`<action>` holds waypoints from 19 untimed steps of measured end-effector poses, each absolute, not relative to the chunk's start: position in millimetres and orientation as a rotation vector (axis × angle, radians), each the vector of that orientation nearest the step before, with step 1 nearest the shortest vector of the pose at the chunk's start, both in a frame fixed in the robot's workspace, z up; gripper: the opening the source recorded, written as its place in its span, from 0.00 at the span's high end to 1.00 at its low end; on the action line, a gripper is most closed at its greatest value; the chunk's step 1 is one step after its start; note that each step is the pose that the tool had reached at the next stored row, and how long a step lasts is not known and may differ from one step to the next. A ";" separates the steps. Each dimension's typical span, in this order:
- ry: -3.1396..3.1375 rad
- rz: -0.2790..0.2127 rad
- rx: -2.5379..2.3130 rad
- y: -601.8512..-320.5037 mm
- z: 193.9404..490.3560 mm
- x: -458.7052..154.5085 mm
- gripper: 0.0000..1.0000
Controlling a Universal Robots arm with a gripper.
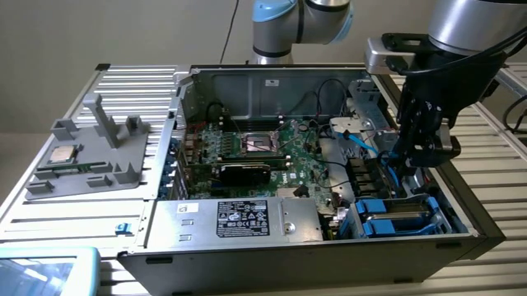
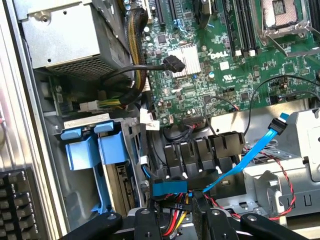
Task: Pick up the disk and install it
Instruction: 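Insert the first disk wire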
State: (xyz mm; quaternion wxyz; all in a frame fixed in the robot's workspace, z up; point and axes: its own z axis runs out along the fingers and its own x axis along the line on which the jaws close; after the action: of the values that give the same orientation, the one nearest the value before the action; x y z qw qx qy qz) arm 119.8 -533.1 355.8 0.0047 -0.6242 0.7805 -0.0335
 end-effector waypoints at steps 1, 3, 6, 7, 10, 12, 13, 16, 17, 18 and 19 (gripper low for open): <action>2.445 -0.109 -1.952 -533.1 355.8 119.5 0.64; 2.446 -0.114 -1.948 -533.3 355.8 118.6 0.64; 2.447 -0.116 -1.944 -534.1 355.6 116.1 0.64; 2.448 -0.116 -1.944 -534.7 355.4 115.2 0.64; 2.450 -0.120 -1.944 -536.4 354.9 112.8 0.64; 2.451 -0.121 -1.942 -537.5 354.1 111.2 0.64; 2.451 -0.123 -1.941 -537.9 353.7 110.6 0.64; 2.457 -0.131 -1.939 -538.4 351.2 110.3 0.64; 2.460 -0.135 -1.938 -538.4 350.3 110.3 0.64; 2.462 -0.140 -1.938 -538.4 349.7 110.3 0.64; 2.465 -0.148 -1.940 -538.4 349.2 110.3 0.64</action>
State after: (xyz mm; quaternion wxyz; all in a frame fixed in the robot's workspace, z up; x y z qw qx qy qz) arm 110.3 -538.4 349.2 0.0006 -0.6176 0.7851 -0.0471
